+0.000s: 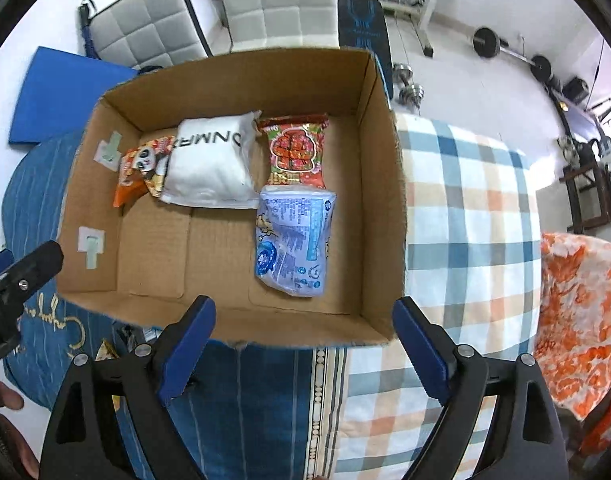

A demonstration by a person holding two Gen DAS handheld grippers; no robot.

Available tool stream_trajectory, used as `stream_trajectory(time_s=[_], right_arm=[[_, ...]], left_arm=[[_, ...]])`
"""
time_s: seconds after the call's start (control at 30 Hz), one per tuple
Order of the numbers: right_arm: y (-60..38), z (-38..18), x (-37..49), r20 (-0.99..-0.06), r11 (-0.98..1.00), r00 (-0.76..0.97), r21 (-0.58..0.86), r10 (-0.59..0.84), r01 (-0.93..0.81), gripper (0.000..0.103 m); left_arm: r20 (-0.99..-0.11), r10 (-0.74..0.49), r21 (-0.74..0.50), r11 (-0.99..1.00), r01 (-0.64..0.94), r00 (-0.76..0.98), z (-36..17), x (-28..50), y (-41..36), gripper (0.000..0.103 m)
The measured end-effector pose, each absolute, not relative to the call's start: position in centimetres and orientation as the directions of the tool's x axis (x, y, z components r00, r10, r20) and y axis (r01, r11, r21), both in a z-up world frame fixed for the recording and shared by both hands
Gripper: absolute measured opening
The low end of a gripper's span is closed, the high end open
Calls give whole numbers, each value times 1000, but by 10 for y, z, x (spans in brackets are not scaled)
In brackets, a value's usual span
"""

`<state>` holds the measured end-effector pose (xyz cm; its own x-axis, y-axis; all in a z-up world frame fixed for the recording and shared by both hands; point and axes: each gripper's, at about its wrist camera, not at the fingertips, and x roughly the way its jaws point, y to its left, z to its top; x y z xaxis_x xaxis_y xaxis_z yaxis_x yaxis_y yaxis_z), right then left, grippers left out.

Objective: Organize snacks
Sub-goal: 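Move both tools out of the box toward the black packet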

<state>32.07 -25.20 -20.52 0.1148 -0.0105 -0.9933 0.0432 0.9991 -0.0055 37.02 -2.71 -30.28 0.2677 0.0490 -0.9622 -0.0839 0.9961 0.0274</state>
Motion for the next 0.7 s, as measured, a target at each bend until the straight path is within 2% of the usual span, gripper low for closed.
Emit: stream_trajectory(time_s=[0.23,0.4,0.57,0.7], right_arm=[[-252,-170,293,-980,1000,201,7,3,17,92],[-254,-161,270,-979,997,197,57,48,42,92],[-231,-182,242,-989,996,119,88,90,-29,92],[-196,-216,227,-993,992,49,100,104,-79,92]], left_arm=[[-940,70,33,993,-116,333,-279,337,-22,102],[-935,93,47,989,-141,341,-274,309,8,102],[-957,131,88,981,-172,257,-302,280,54,102],[-985,116,75,953,-295,125,-344,262,105,102]])
